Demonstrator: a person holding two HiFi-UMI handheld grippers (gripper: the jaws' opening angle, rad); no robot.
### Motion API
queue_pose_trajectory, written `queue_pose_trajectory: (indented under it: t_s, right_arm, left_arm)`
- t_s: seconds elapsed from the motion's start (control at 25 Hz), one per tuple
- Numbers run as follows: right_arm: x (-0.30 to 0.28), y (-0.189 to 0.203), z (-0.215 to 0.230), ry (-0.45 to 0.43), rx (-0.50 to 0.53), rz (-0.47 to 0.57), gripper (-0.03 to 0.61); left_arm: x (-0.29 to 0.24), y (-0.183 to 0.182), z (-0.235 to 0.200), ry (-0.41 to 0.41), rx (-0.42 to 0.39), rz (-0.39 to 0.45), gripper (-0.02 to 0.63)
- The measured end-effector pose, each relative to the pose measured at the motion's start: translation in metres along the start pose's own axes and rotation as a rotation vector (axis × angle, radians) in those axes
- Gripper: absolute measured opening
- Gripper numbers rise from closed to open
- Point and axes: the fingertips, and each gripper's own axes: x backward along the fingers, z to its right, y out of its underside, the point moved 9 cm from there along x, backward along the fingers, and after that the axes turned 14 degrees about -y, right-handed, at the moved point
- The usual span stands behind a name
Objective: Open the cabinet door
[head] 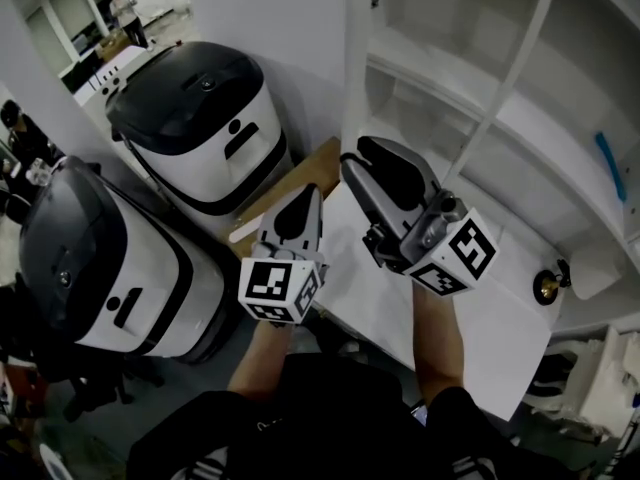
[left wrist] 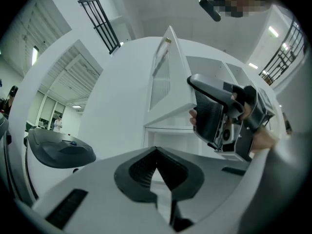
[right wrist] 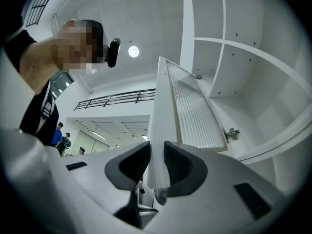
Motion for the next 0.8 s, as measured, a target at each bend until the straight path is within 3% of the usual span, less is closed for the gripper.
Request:
queue_pose_trajectory:
  t_s: [0.36,0.56,0.8]
  right_arm:
    - [-0.049,0.023,-0.01,0.036,0.037,-0.009,0.103]
    - [-0.097,0.037,-0.018,0.126,0.231,-0.135,0.103]
    - [-0.138,0.062,-0.014,0.215,0.265,-0.137,0.103]
  left_arm:
    - [-0.006,-0.002,-0.055,0.003,0.034,-0.009,0.011]
    - [-0.016,-0.003,-0.089,0.013,0.044,-0.015,0.011]
    - [-0.027,-0.011,-0.136,0.032,0.055,0.002,0.011]
